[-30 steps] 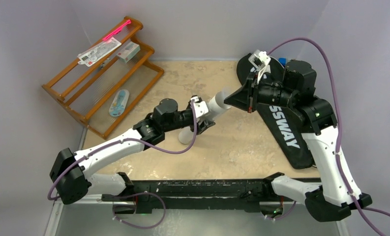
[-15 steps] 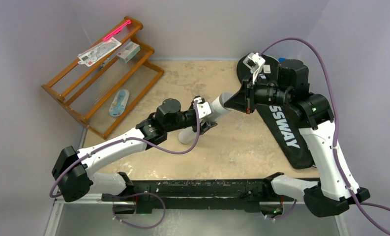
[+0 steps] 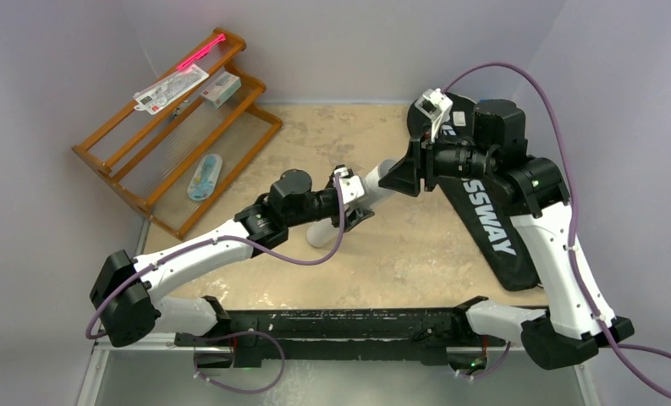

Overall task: Pack up the badminton gear
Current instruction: Close the lid on the shuttle tube.

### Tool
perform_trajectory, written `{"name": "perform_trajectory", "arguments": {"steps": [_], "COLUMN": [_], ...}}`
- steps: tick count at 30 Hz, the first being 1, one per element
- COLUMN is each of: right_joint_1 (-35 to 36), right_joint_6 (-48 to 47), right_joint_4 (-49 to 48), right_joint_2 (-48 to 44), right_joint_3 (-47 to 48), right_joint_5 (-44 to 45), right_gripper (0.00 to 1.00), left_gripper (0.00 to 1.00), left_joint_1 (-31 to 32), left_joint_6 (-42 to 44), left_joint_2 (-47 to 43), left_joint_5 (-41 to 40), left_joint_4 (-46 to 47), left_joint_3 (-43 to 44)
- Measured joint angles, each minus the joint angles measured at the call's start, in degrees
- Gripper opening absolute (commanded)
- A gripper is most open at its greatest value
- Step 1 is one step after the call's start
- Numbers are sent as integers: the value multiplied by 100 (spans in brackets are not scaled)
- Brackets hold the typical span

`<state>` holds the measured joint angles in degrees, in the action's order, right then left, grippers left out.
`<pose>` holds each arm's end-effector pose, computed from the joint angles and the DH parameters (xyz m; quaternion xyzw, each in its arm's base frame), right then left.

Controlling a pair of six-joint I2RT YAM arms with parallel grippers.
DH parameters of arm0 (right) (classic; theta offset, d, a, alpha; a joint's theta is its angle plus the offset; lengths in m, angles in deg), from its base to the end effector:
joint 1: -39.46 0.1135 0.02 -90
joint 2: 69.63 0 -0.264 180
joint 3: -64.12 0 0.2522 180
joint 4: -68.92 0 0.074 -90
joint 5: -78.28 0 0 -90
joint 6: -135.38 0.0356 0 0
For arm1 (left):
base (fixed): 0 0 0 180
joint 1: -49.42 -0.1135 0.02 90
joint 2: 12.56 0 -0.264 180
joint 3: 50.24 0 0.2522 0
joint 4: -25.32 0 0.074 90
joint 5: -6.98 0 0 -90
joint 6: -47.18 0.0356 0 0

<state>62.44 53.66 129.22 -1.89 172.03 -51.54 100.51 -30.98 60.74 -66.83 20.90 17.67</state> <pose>0.1825 0.1021 0.4856 -0.2920 0.7395 0.4139 0.4433 0.1819 -0.2411 0.3242 0.4727 0.5987 -0.3156 0.5644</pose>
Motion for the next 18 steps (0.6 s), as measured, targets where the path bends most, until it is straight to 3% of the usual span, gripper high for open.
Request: {"name": "perform_trajectory", "arguments": {"steps": [8,18], "right_joint_1": [0,0], "right_joint_6": [205,376], "right_joint_4": [-118,-162], "right_joint_2": [-4,-42], "right_joint_3": [2,2], "right_joint_5": [149,573], "right_gripper": [49,55], "left_gripper": [46,46], "left_joint_1": [7,31], "left_joint_6": [-17,-31], "left_joint_2": [0,0], "left_joint_5": [11,79], "left_joint_4": [9,35], "left_joint_3": [0,-7]}}
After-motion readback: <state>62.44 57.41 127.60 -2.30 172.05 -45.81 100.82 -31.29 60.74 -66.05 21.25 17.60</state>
